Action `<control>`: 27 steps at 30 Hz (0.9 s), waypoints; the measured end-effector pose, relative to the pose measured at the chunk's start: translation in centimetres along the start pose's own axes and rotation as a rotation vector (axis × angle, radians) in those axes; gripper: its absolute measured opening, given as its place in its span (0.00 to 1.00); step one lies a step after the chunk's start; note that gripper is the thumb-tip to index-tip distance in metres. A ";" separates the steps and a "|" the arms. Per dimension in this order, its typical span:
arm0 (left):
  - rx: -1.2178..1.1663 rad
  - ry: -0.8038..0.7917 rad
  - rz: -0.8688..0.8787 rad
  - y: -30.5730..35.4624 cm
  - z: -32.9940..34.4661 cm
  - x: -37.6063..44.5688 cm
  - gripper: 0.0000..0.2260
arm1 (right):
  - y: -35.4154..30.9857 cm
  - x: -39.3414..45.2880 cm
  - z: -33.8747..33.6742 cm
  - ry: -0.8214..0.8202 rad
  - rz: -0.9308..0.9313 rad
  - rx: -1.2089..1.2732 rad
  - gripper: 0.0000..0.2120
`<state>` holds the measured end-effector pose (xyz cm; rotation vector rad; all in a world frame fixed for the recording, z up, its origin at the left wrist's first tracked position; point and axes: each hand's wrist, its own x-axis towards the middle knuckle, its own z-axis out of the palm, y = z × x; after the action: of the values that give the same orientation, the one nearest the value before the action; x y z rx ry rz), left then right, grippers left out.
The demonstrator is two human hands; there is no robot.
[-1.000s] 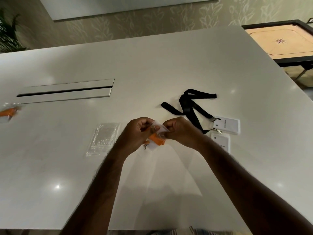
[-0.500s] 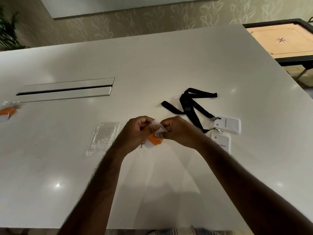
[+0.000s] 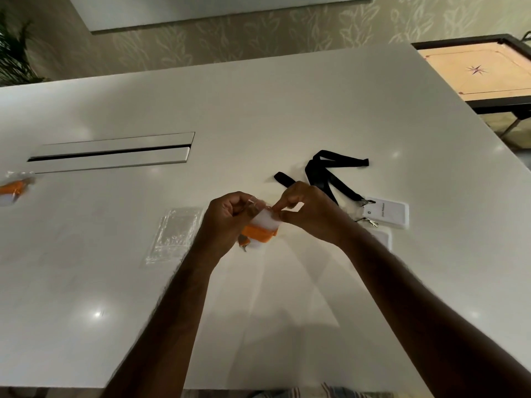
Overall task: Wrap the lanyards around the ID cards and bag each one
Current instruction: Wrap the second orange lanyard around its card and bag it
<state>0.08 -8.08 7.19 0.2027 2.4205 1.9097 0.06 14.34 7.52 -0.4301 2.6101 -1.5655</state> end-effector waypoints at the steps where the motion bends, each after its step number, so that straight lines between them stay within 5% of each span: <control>1: -0.002 0.029 0.002 -0.1 0.1 0.0 0.08 | 0.0 0.1 -0.1 -0.011 0.005 0.009 0.06; 4: 0.004 0.107 -0.005 -0.2 0.1 0.2 0.11 | 0.2 0.2 -0.5 -0.035 0.050 0.150 0.02; 7: -0.061 0.154 -0.050 -0.4 0.2 0.4 0.10 | 0.5 0.1 -0.7 -0.039 0.108 0.275 0.09; 10: -0.165 0.174 -0.075 -0.4 0.4 0.4 0.04 | 1.1 0.1 -0.6 -0.013 0.092 0.221 0.10; 27: -0.252 0.121 -0.093 -1.5 -0.1 0.2 0.06 | 0.6 0.1 -2.3 -0.021 0.055 0.096 0.10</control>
<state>-0.28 -8.53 5.80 -0.0379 2.1828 2.2164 -0.65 16.55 8.15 -0.3627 2.4964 -1.6506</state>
